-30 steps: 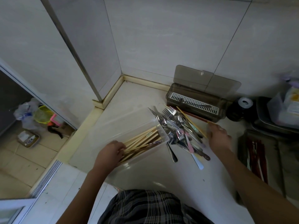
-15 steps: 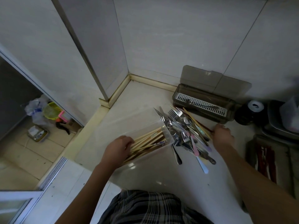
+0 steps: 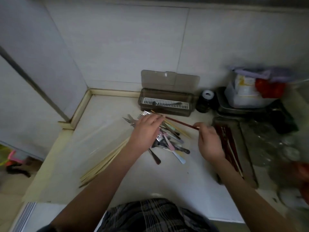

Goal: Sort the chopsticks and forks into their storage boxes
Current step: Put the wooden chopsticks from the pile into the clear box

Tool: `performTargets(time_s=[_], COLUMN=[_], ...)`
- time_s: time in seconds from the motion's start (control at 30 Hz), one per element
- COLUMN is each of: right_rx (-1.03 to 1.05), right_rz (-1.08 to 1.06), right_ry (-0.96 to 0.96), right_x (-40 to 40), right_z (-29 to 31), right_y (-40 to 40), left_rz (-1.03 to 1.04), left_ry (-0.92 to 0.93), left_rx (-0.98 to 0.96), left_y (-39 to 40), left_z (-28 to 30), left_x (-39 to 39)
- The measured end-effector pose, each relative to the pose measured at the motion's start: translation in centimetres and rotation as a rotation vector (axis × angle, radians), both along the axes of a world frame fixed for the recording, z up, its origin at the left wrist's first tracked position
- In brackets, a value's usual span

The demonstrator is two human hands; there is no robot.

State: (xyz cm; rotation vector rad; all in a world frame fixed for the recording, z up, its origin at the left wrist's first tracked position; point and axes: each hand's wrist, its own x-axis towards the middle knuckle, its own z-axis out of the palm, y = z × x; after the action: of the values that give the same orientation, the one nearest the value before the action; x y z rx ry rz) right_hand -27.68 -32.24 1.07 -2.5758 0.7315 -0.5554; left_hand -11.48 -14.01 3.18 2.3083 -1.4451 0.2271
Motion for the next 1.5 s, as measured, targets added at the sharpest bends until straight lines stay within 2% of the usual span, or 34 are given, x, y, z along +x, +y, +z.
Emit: performTargets(time_s=[0.07,0.13,0.27,0.43,0.53,0.57,0.7,0.77,0.83,0.9,0.97,1.03,1.1,1.17,1.23,1.33,1.4,1.5], right_rx=[0.075,0.096,-0.016,0.000,-0.309,-0.325,0.057,0.174,0.254,0.271,0.221,0.198,0.232,0.186,0.114,0.308,0.352,0.288], right_rz=[0.006,0.007,0.072,-0.041,-0.052,-0.033,-0.015,-0.120,-0.272,-0.386,-0.438,-0.495,-0.550,-0.530,-0.383,-0.184,-0.183,-0.363], right_ry=[-0.065,-0.040,0.074,0.092,0.188,0.206,0.255,0.309,0.284,0.312,0.422,0.495,0.490,0.459,0.440,0.436,0.477,0.269], right_x=[-1.5,-2.9,-4.6,-6.8,-7.3,-7.0,-6.7,-7.8,-9.0,-9.4,-9.3,-8.8,-8.0,-7.7,-8.0,-8.4,-8.2,-6.6], right_z=[0.5,1.0,2.3,3.0,3.0,2.9,2.5,1.8,0.9,0.1,-1.2,-2.2,-2.7,-3.2,-3.1,-2.3,-2.2,-1.9], right_y=[0.3,0.5,1.1,-0.1,-0.3,-0.2,-1.2,-2.0,-2.6,-2.5,-2.0,-1.4,-1.3,-1.5,-1.7,-2.4,-3.0,-2.8], left_rz=[-0.071,-0.092,-0.151,-0.215,-0.257,-0.282,-0.262,-0.156,-0.024,0.078,0.147,0.201,0.251,0.270,0.264,0.243,0.226,0.195], left_ry=[-0.042,-0.056,-0.062,-0.035,0.007,-0.007,0.002,0.056,0.064,0.061,0.077,0.096,0.124,0.161,0.174,0.193,0.198,0.216], left_rx=[0.077,0.194,0.373,0.424,0.355,0.298,0.098,0.149,0.240,0.322,0.343,0.314,0.256,0.235,0.238,0.243,0.241,0.236], left_y=[-2.6,-4.2,-5.6,-5.3,-6.0,-6.6,-8.5,-8.2,-6.8,-4.6,-2.1,0.2,2.0,3.1,3.6,4.2,4.6,5.5], left_z=[0.3,0.4,0.1,-1.0,0.2,0.5,0.5,0.1,-0.5,-1.5,-2.4,-3.1,-3.9,-4.3,-4.6,-4.7,-4.8,-4.8], left_x=[-0.8,-1.5,-3.1,-4.1,-4.9,-5.3,-5.8,-4.4,-2.5,-0.9,0.1,0.3,0.4,0.3,0.1,-0.1,0.0,0.2])
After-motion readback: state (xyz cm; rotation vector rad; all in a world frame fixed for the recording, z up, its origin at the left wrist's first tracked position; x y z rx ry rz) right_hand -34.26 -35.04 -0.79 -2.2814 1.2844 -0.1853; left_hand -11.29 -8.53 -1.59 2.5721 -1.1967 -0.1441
